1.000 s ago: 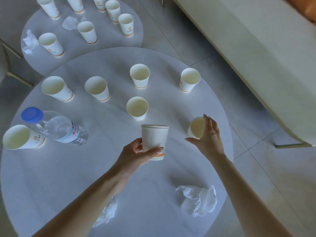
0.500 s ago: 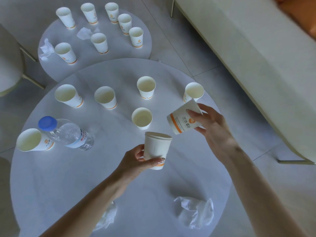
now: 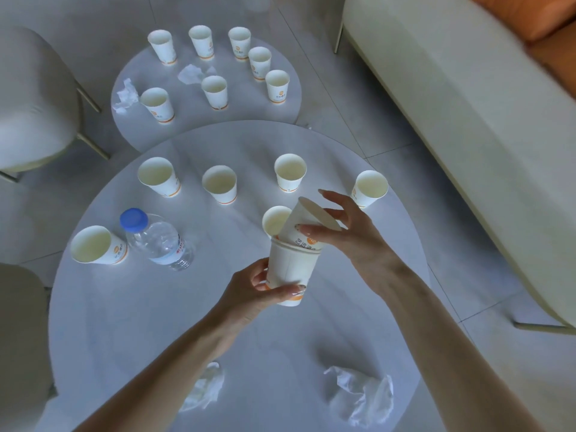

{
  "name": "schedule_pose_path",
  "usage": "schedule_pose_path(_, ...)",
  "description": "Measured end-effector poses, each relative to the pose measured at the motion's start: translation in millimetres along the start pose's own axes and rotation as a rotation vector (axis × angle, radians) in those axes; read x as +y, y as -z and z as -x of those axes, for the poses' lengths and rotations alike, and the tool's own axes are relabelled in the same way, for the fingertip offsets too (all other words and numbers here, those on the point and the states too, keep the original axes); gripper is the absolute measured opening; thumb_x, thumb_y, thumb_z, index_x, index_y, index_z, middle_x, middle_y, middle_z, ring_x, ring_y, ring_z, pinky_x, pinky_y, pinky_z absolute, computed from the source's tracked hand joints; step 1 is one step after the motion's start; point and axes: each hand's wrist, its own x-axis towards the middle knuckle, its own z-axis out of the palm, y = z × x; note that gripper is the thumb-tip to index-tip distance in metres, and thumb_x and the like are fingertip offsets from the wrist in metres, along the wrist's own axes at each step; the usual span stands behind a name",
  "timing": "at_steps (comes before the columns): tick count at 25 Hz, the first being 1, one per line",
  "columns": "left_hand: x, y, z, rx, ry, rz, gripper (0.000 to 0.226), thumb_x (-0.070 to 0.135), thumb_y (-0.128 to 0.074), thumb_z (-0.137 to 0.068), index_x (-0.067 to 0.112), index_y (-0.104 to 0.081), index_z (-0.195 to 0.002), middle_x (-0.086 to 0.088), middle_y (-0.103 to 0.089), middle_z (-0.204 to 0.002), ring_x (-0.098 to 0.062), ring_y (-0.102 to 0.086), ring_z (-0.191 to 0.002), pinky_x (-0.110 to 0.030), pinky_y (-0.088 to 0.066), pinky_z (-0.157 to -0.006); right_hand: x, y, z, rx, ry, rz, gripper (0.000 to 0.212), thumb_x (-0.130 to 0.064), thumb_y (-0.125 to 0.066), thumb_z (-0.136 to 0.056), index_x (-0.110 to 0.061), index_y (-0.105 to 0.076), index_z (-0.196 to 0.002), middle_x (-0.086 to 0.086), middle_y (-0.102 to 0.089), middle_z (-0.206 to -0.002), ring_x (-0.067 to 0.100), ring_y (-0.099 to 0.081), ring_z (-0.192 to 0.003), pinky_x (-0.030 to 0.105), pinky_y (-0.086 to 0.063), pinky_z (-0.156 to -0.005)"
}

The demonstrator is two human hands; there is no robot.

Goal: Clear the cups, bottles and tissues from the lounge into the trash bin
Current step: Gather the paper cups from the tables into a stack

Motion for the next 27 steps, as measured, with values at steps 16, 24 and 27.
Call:
schedule_pose_path(16,-3.0,99.8,46.7,-0.035,-0.091,0.122,0.067,0.042,-0.085,-0.050,0.027,-0.066,-0.113,0.009,-0.075,-0.105,0.000,-0.069,-0.096,-0.014,-0.050,-0.079,-38.4,-123.9,26.9,-0.168,0.048,0.147,0.081,-0.045,-0.077,-0.070,-0.029,-0.041,-0.140,-0.008,-0.060,-0.129,0.006,-0.057,-0.116,0.025,-0.045,-0.097)
schedule_pose_path(24,12.4,258.3,96.1,-0.047,-0.166,0.128,0.054,0.038,-0.080,-0.058,0.029,-0.066,-0.110,0.009,-0.074,-0.108,-0.002,-0.067,-0.101,-0.019,-0.051,-0.084,-95.3,-253.2,53.7,0.098,0.252,-0.131,0.057,-0.062,-0.062,-0.074,-0.028,-0.062,-0.119,-0.003,-0.066,-0.124,0.009,-0.061,-0.117,0.029,-0.043,-0.104)
schedule_pose_path(27,24.8,335.0,109.0,-0.033,-0.183,0.082,0.062,0.042,-0.085,-0.054,0.029,-0.066,-0.112,0.006,-0.074,-0.110,-0.011,-0.067,-0.106,-0.028,-0.054,-0.089,-115.6,-303.7,55.2,0.205,0.309,-0.205,0.038,-0.046,-0.054,-0.089,-0.023,-0.062,-0.118,-0.006,-0.068,-0.120,0.011,-0.062,-0.115,0.030,-0.045,-0.102)
